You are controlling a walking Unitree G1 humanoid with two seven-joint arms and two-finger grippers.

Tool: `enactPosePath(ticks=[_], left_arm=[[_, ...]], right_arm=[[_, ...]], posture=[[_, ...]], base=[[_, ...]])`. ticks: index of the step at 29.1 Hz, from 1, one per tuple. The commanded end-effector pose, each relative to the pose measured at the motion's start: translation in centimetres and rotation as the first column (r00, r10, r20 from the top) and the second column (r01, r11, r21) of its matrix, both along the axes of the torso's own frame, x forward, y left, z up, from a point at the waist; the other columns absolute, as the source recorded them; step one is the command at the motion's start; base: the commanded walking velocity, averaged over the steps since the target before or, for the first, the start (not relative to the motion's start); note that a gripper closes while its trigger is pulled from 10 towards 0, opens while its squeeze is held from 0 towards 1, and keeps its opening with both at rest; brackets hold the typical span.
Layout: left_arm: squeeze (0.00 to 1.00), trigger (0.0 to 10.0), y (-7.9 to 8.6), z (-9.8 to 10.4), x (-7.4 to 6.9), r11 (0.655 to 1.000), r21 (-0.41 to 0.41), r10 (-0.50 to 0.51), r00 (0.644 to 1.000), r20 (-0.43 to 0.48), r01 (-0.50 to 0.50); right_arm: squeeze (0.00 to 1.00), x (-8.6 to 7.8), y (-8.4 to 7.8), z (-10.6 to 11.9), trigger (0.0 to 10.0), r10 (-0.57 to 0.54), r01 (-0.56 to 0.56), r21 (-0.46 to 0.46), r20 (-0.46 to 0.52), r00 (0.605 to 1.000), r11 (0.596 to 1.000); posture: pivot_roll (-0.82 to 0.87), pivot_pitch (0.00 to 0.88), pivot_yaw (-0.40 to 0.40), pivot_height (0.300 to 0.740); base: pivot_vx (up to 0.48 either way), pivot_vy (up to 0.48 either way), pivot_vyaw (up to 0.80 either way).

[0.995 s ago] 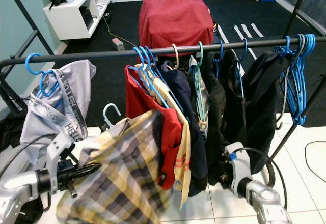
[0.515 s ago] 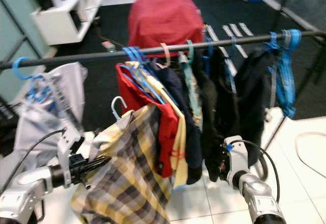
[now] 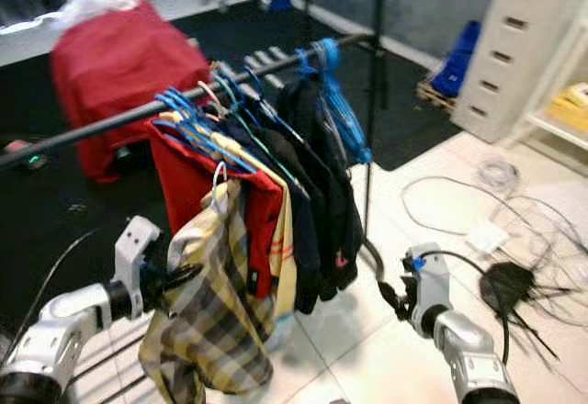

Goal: Hang hanger

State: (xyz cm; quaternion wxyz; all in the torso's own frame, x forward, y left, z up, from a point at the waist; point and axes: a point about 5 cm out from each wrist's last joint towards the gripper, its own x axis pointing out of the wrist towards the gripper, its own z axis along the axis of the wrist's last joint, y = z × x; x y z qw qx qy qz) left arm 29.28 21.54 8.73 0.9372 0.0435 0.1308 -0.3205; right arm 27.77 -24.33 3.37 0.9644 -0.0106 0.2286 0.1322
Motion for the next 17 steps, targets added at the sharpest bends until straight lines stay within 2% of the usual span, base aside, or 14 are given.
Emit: enactPosePath(ticks=[1, 2, 3, 4, 5, 6, 7, 8, 10, 12, 13, 14, 15, 17], left_arm=[[0.00, 10.0, -0.1, 0.7, 0.6, 0.999, 0.039, 0.008, 0.998, 0.067, -0.011], [0.00, 10.0, -0.1, 0.7, 0.6, 0.999, 0.039, 0.008, 0.998, 0.067, -0.011], [0.00, 10.0, 0.5, 0.0, 0.9, 0.993, 0.086, 0.079, 0.995, 0.055, -0.083], [0.00, 10.0, 0.5, 0.0, 0.9, 0.993, 0.086, 0.079, 0.995, 0.055, -0.083], [0.00, 10.0, 1.7, -0.6, 1.4, 0.968, 0.144, 0.204, 0.978, 0.042, -0.208], [0.00, 10.0, 1.7, -0.6, 1.4, 0.968, 0.144, 0.204, 0.978, 0.042, -0.208], [0.00, 10.0, 2.9, -0.7, 1.8, 0.929, 0.188, 0.312, 0.948, 0.060, -0.317], [0.00, 10.0, 2.9, -0.7, 1.8, 0.929, 0.188, 0.312, 0.948, 0.060, -0.317], [0.00, 10.0, 6.0, -0.1, 2.1, 0.826, 0.194, 0.519, 0.848, 0.105, -0.529], [0.00, 10.0, 6.0, -0.1, 2.1, 0.826, 0.194, 0.519, 0.848, 0.105, -0.529], [0.00, 10.0, 9.6, 0.5, 1.4, 0.673, 0.217, 0.692, 0.706, 0.152, -0.707], [0.00, 10.0, 9.6, 0.5, 1.4, 0.673, 0.217, 0.692, 0.706, 0.152, -0.707], [0.00, 10.0, 11.5, 0.5, 0.6, 0.578, 0.255, 0.760, 0.626, 0.178, -0.775], [0.00, 10.0, 11.5, 0.5, 0.6, 0.578, 0.255, 0.760, 0.626, 0.178, -0.775]], right_arm=[[0.00, -0.1, 0.5, -0.4, 10.0, 0.007, -0.007, 0.002, -0.002, 1.000, 1.000], [0.00, -0.1, 0.5, -0.4, 10.0, 0.007, -0.007, 0.002, -0.002, 1.000, 1.000], [0.00, -0.2, 0.6, -0.5, 10.0, 0.004, -0.004, -0.004, 0.001, 1.000, 1.000], [0.00, -0.2, 0.6, -0.5, 10.0, 0.004, -0.004, -0.004, 0.001, 1.000, 1.000], [0.00, -0.2, 0.5, -0.5, 10.0, -0.001, 0.001, -0.015, -0.002, 1.000, 1.000], [0.00, -0.2, 0.5, -0.5, 10.0, -0.001, 0.001, -0.015, -0.002, 1.000, 1.000], [0.00, -0.3, 0.5, -0.5, 10.0, -0.006, 0.006, -0.020, -0.002, 1.000, 1.000], [0.00, -0.3, 0.5, -0.5, 10.0, -0.006, 0.006, -0.020, -0.002, 1.000, 1.000], [0.00, -0.3, 0.1, -0.5, 10.0, -0.018, 0.018, -0.030, -0.004, 1.000, 0.999], [0.00, -0.3, 0.1, -0.5, 10.0, -0.018, 0.018, -0.030, -0.004, 1.000, 0.999], [0.00, -0.3, -0.1, -0.5, 10.0, -0.025, 0.025, -0.034, -0.002, 1.000, 0.999], [0.00, -0.3, -0.1, -0.5, 10.0, -0.025, 0.025, -0.034, -0.002, 1.000, 0.999], [0.00, -0.3, -0.2, -0.5, 10.0, -0.025, 0.025, -0.036, 0.000, 1.000, 0.999], [0.00, -0.3, -0.2, -0.5, 10.0, -0.025, 0.025, -0.036, 0.000, 1.000, 0.999]], posture=[[-0.12, 0.130, 0.061, 0.740], [-0.12, 0.130, 0.061, 0.740], [-0.12, 0.130, 0.061, 0.740], [-0.12, 0.130, 0.061, 0.740], [-0.13, 0.129, 0.064, 0.740], [-0.13, 0.129, 0.064, 0.740], [-0.13, 0.129, 0.064, 0.740], [-0.13, 0.129, 0.064, 0.740], [-0.13, 0.129, 0.065, 0.740], [-0.13, 0.129, 0.065, 0.740], [-0.13, 0.128, 0.067, 0.740], [-0.13, 0.128, 0.067, 0.740], [-0.13, 0.128, 0.067, 0.740], [-0.13, 0.128, 0.067, 0.740]], base=[[0.000, 0.000, -0.77], [0.000, 0.000, -0.77], [0.000, 0.000, 0.00], [0.000, 0.000, 0.00], [0.000, 0.000, 0.00], [0.000, 0.000, 0.00], [0.000, 0.000, 0.00], [0.000, 0.000, 0.00], [0.000, 0.000, 0.00], [0.000, 0.000, 0.00], [0.000, 0.000, 0.00], [0.000, 0.000, 0.00], [0.000, 0.000, 0.00], [0.000, 0.000, 0.00]])
